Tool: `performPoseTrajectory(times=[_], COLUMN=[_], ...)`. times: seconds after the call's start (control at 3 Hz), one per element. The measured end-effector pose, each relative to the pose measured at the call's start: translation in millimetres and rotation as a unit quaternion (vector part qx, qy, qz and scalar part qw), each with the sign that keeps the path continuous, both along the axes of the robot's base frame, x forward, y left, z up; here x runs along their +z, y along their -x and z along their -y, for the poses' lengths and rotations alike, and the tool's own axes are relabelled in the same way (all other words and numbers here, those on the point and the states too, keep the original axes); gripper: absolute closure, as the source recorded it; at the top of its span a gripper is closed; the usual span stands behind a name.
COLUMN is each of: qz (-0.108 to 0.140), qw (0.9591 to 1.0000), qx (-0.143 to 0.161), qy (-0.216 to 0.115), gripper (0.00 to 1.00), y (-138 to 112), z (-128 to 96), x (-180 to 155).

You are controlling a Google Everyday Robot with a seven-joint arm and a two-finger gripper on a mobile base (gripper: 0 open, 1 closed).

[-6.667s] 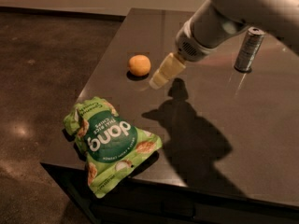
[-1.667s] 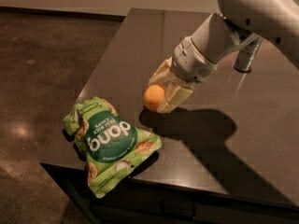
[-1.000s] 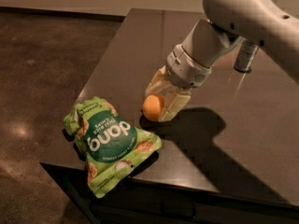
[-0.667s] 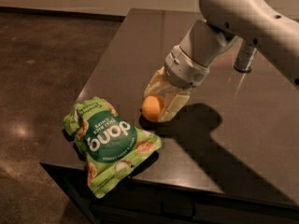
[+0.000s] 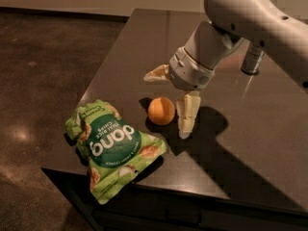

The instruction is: Move orange near green rice chip bag

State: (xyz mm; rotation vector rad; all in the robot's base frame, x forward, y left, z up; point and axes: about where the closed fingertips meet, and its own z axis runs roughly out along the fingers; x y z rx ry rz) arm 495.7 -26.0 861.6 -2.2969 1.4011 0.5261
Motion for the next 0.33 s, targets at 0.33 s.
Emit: performPoseTrajectory(times=[0.33], qz=[0.0], qw=[1.0], qx=[0.0], qy=[0.0], gripper=[0.0], y=[0.0], z=[0.0], x=[0.0])
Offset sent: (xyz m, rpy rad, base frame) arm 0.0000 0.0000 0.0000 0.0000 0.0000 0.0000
